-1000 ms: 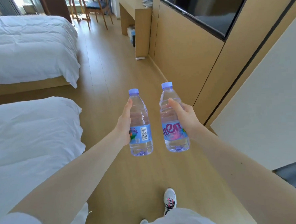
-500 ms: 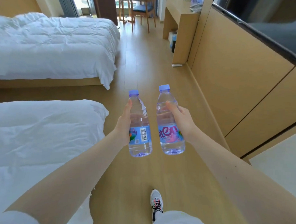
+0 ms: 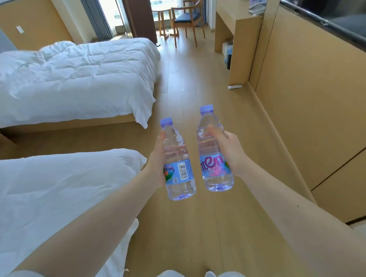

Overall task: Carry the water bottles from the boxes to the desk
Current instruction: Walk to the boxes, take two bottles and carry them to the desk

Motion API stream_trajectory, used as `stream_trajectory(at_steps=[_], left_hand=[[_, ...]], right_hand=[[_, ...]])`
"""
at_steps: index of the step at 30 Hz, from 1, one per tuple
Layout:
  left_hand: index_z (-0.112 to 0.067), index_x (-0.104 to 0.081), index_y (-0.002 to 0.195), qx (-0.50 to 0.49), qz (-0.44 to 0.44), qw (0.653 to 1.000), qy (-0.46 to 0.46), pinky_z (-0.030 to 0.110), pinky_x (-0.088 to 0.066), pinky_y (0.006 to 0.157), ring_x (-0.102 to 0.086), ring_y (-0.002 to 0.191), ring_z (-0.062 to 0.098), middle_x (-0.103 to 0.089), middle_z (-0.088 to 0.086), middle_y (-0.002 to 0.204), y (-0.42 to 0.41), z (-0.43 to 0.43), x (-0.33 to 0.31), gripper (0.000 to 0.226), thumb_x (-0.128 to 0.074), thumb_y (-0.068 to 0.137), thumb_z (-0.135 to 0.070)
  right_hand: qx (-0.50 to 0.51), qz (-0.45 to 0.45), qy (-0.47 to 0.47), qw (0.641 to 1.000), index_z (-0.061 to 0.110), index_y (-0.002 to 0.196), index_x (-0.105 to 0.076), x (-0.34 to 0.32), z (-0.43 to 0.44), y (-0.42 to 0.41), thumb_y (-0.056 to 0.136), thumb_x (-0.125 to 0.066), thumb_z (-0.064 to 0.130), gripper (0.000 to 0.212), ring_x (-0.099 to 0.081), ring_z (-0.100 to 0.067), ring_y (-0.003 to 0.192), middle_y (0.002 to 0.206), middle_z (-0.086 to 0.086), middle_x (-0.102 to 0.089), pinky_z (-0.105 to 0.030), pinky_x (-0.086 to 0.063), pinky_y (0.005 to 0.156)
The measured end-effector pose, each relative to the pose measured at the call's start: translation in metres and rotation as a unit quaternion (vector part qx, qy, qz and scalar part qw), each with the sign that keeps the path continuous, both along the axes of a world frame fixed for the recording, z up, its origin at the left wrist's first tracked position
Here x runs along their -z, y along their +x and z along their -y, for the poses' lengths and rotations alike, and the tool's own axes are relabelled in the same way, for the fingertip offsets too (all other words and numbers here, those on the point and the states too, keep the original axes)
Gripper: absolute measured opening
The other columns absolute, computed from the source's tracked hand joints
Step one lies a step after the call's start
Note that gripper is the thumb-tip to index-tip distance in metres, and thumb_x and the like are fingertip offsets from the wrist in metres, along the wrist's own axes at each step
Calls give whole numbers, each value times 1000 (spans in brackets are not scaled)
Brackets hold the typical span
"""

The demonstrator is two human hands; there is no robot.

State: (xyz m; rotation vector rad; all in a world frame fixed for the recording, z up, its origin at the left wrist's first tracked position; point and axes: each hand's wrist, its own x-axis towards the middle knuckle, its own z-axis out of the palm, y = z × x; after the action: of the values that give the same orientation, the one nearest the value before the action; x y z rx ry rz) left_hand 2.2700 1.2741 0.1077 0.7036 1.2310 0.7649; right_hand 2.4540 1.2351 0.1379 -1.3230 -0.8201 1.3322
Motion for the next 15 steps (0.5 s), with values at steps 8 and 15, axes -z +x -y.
stream_trajectory(at_steps=[8,15], left_hand=[[-9,-72,96,2,27,999,-23,45,-51,96,-68,98,33,-72,13,106,5,-79,10,73,-54,76,-77],[-7,-73,90,38,36,998,-25,34,-56,74,-69,75,28,-74,12,95,-1,-188,7,69,-50,81,-73]], right_hand=[[22,38,-1,999,2,107,-63,6,-71,-5,93,-58,40,41,-72,-20,70,78,-5,-75,-33,-56,75],[62,59,3,996,10,88,-66,-1,-164,-19,94,-58,35,27,-72,-20,68,76,-6,-75,-34,-55,76]])
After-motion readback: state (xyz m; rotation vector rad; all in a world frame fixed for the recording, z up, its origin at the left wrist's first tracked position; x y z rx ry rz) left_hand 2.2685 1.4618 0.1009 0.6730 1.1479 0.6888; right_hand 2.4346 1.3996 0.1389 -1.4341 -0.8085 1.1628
